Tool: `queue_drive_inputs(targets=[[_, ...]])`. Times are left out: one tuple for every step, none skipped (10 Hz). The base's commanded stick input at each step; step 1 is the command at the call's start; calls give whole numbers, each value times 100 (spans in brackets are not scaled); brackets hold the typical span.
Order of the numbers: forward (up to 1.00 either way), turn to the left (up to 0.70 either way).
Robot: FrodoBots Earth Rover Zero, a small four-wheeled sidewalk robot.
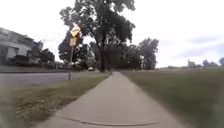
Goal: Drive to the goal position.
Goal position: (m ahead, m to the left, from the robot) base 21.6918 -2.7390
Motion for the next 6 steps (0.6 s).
queue_drive_inputs(targets=[[100,0],[100,0],[100,0],[100,0],[100,0],[100,0]])
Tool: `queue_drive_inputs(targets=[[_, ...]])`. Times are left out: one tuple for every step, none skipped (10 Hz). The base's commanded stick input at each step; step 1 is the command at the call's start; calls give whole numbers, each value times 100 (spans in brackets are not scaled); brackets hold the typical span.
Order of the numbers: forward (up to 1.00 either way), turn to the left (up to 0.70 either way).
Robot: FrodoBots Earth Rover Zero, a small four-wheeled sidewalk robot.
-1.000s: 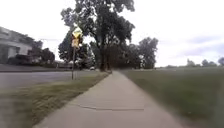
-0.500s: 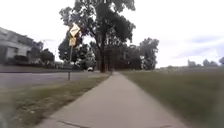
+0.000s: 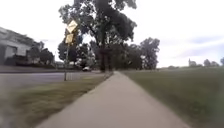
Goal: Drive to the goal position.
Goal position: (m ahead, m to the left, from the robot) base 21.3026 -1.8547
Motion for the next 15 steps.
queue_drive_inputs(targets=[[100,-39],[100,-23],[100,0],[100,0],[100,0],[100,-28],[100,-40],[100,-35],[100,0],[100,0],[100,0],[100,0],[100,0],[100,0],[100,0]])
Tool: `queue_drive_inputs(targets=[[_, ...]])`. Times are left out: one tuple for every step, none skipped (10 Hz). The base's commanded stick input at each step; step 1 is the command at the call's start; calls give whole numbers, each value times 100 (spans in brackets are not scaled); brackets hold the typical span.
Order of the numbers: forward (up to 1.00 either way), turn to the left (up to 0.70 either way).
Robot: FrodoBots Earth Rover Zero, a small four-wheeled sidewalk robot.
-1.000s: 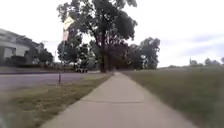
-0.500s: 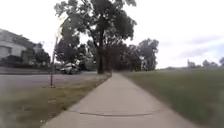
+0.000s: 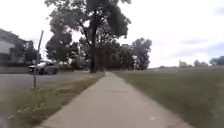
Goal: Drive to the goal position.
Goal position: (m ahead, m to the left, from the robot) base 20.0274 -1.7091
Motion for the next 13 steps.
queue_drive_inputs(targets=[[100,0],[100,0],[100,0],[100,0],[100,0],[100,0],[100,0],[100,0],[100,0],[100,0],[100,0],[100,0],[100,0]])
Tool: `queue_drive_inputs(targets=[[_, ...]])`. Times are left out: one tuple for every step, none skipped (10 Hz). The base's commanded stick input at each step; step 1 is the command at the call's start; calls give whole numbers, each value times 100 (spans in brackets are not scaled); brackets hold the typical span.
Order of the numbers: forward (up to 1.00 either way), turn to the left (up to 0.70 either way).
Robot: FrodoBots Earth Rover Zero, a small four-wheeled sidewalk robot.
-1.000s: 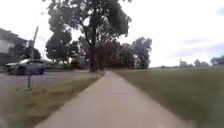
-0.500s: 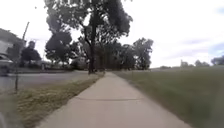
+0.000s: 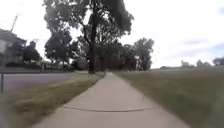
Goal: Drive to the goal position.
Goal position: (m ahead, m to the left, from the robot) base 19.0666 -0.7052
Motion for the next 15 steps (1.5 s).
queue_drive_inputs(targets=[[100,-9],[100,-21],[100,-35],[100,-27],[100,-5],[100,0],[100,0],[100,0],[100,0],[100,0],[100,0],[100,0],[100,0],[100,0],[100,0]])
